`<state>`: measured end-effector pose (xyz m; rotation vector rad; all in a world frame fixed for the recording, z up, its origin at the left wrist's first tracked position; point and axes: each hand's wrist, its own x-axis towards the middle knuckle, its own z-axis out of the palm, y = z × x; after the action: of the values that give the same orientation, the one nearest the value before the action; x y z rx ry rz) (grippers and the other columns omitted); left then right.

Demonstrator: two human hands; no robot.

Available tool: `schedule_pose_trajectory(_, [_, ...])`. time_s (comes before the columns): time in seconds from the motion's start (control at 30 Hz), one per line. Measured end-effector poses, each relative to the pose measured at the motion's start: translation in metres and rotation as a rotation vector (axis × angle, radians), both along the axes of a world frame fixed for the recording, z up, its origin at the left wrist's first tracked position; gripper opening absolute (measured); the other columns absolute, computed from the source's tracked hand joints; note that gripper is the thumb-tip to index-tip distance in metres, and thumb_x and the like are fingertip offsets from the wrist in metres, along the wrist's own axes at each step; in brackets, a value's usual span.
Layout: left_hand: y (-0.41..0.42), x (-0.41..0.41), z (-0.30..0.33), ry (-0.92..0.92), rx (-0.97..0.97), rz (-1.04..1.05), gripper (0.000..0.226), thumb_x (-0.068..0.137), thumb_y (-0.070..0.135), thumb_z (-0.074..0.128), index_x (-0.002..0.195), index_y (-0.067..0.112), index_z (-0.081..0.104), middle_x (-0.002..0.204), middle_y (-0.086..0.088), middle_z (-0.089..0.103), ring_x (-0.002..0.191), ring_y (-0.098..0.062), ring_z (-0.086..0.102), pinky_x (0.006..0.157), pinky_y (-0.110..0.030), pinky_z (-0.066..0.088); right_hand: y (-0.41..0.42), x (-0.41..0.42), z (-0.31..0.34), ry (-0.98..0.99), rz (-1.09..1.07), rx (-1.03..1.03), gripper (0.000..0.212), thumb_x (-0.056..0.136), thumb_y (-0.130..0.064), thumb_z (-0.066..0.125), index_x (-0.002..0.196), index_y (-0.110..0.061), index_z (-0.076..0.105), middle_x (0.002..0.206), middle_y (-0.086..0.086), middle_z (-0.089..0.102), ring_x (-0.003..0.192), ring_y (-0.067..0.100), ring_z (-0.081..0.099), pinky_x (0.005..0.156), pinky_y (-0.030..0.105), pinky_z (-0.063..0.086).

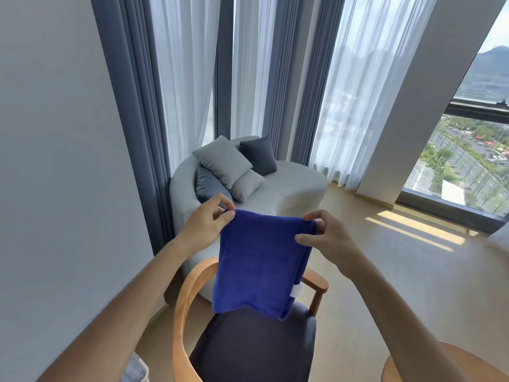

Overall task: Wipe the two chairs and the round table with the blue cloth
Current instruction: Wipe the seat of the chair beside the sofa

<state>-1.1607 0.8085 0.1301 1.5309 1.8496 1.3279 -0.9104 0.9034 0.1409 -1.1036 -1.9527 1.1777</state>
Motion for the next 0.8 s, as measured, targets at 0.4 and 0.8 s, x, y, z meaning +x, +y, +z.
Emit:
schedule_pose_trajectory(0.4, [-0.007, 0.0, 0.007, 0.3, -0.012, -0.035, 0.034, 0.089, 0.013, 0.066, 0.117, 0.027, 0.055, 0.103, 0.005, 0.064, 0.088, -0.014, 0.062, 0.079, -0.017, 0.049, -0.001, 0.007, -0.003, -0.093, -0.06, 0.423, 0.029, 0.087, -0.004, 0.063, 0.105, -0.027, 0.062, 0.088, -0.012, 0.064, 0.078, 0.009, 0.058, 0.068, 0.015, 0.042])
schedule_pose_trajectory(0.8, [0.002, 0.003, 0.012, 0.012, -0.023, -0.024, 0.014, 0.095, 0.018, 0.058, 0.1, 0.03, 0.054, 0.091, 0.0, 0.068, 0.085, -0.02, 0.065, 0.071, -0.026, 0.055, -0.002, 0.005, 0.012, 0.071, 0.052, -0.117, 0.03, 0.087, -0.005, 0.067, 0.112, -0.019, 0.057, 0.105, 0.015, 0.065, 0.095, 0.028, 0.063, 0.081, 0.038, 0.056])
